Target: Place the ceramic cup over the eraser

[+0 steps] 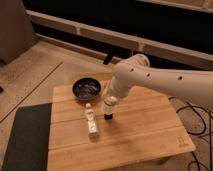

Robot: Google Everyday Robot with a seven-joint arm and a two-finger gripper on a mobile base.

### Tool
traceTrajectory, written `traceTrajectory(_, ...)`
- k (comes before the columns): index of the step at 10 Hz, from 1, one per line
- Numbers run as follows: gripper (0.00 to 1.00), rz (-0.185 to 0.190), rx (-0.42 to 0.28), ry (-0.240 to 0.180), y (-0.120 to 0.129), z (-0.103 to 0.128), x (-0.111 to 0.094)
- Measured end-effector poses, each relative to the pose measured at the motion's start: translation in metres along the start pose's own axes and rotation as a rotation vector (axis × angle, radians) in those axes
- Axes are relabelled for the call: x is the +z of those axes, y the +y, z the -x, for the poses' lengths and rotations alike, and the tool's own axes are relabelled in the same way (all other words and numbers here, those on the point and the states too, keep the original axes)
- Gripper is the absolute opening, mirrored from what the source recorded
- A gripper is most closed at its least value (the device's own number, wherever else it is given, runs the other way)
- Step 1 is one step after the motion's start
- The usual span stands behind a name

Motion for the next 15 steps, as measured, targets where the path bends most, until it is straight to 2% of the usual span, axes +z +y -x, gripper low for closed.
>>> traceTrajectory(4, 0.00, -0.002, 0.000, 0.040, -0.005, 0.008, 0.024)
traceTrajectory(8, 0.00, -0.002, 0.015, 0.111, -0.016, 0.009, 0.064)
traceTrajectory(9, 0.03, -0.007, 0.019, 0.129, -0.021, 0.008, 0.074)
traceTrajectory(13, 0.38, -0.038, 0.019, 0.162, -0.032, 0.009, 0.093)
traceTrajectory(15, 0.62, -0.050, 0.012, 0.167, -0.031, 0.010, 0.096)
